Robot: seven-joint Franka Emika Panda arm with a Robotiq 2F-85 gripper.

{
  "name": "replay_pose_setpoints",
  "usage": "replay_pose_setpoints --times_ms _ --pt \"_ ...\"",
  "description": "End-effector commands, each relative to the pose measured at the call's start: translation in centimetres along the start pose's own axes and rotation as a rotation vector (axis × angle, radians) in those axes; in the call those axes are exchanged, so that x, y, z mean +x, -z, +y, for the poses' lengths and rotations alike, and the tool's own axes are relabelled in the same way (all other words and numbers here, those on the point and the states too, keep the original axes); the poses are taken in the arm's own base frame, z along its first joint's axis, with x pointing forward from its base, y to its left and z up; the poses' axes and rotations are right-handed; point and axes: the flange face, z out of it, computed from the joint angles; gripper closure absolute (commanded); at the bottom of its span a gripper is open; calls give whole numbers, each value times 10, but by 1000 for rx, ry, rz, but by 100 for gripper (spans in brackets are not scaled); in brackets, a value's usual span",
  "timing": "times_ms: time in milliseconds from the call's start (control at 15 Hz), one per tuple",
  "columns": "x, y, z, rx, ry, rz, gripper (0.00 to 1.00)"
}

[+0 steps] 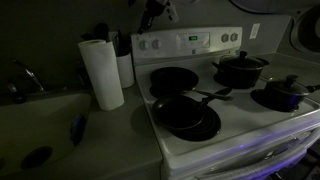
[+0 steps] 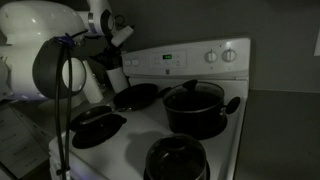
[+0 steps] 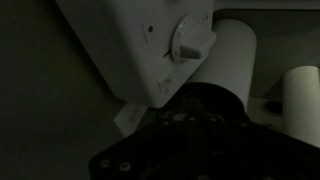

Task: Flip the switch at the top left side of the stove

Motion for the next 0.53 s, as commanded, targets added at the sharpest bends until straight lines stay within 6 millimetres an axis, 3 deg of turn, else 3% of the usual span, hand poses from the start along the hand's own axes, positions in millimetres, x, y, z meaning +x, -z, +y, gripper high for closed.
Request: replay_pose_setpoints --times_ms 0,333,467 --pt "-14 -17 0 22 13 5 100" --pt "-25 -30 2 1 51 13 100" --pt "-17 -31 -1 -25 78 23 100"
